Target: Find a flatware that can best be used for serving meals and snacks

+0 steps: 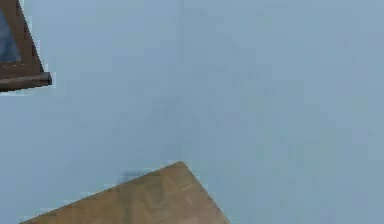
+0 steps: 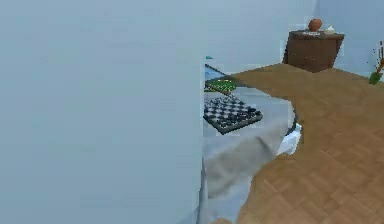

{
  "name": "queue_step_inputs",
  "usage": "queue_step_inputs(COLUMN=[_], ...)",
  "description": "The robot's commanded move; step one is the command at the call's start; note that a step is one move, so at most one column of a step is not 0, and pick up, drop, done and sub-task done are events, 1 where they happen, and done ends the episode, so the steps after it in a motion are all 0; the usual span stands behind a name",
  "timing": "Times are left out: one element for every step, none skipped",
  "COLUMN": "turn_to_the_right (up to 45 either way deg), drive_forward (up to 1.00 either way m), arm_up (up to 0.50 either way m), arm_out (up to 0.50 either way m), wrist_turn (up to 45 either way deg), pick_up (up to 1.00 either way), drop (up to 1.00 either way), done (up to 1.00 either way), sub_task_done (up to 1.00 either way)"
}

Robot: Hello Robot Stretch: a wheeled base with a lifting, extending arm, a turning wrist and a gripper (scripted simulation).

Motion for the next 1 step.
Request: queue_step_inputs(turn_to_the_right=[45.0], drive_forward=[0.0], arm_up=[0.0], arm_out=[0.0], wrist_turn=[0.0], pick_up=[0.0], drop=[0.0], done=[0.0], sub_task_done=[0.0])
